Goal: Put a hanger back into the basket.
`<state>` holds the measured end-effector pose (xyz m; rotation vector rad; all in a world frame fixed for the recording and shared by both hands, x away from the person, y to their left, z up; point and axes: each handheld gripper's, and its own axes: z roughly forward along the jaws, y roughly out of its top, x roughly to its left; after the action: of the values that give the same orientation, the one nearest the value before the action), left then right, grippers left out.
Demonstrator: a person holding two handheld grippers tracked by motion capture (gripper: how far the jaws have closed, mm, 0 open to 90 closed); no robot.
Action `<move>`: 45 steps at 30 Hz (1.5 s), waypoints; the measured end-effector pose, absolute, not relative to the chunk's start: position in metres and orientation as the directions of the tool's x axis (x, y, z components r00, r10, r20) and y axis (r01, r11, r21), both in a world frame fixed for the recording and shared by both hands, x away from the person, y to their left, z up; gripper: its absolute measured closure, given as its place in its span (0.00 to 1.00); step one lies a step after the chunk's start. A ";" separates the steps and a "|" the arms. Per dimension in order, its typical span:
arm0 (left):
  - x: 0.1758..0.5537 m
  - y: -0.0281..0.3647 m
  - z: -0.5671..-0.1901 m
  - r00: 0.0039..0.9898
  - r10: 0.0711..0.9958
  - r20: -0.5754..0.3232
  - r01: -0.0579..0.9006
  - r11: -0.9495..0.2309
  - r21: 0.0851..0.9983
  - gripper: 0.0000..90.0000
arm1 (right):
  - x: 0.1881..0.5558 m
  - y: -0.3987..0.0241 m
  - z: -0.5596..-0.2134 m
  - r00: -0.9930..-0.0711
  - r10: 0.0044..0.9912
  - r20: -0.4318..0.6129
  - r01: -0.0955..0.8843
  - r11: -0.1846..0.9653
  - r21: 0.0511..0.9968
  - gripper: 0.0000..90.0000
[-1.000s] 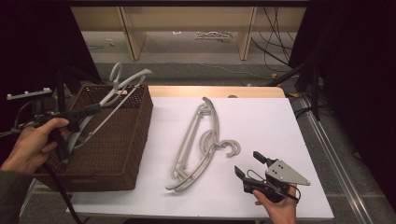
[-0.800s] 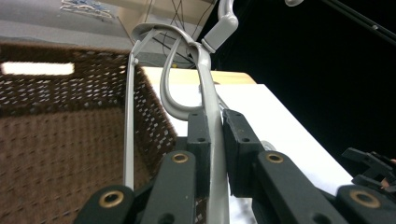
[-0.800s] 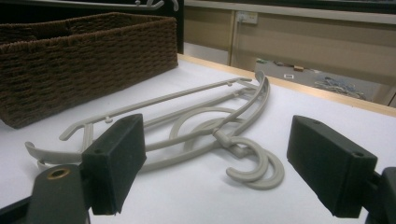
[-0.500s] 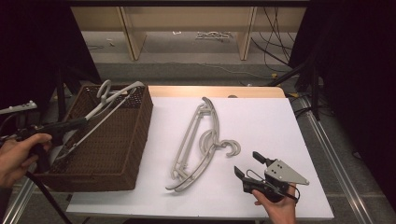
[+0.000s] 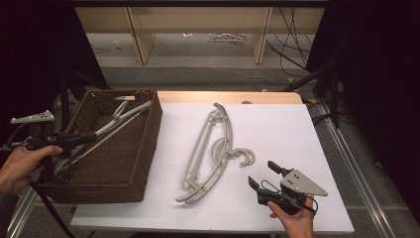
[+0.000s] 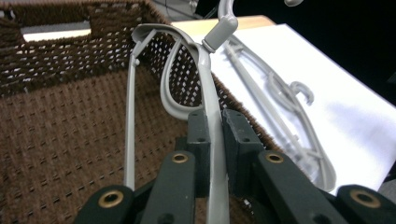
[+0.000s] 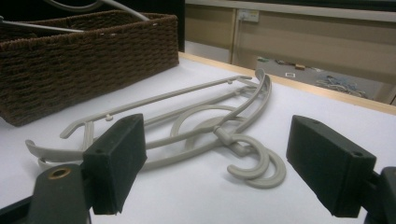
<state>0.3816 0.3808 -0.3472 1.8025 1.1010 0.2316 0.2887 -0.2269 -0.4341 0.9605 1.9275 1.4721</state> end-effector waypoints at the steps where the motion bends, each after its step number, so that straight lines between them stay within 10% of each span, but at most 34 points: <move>1: 0.384 0.382 -0.349 0.564 0.770 -0.297 0.582 -0.115 0.805 0.90 | 0.289 -0.227 -0.434 -0.610 0.793 0.010 0.219 0.156 0.963 0.23; 36: 0.392 0.373 -0.392 0.590 0.773 -0.232 0.688 -0.332 0.645 0.90 | 0.290 -0.226 -0.435 -0.610 0.792 0.008 0.223 0.162 0.961 0.24; 45: 0.390 0.372 -0.376 0.545 0.799 -0.254 0.674 -0.238 0.699 0.69 | 0.290 -0.225 -0.435 -0.611 0.792 0.010 0.225 0.161 0.961 0.24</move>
<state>0.3895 0.3720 -0.3757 1.9810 1.1900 0.1970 0.2901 -0.2252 -0.4354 0.9612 1.9365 1.4658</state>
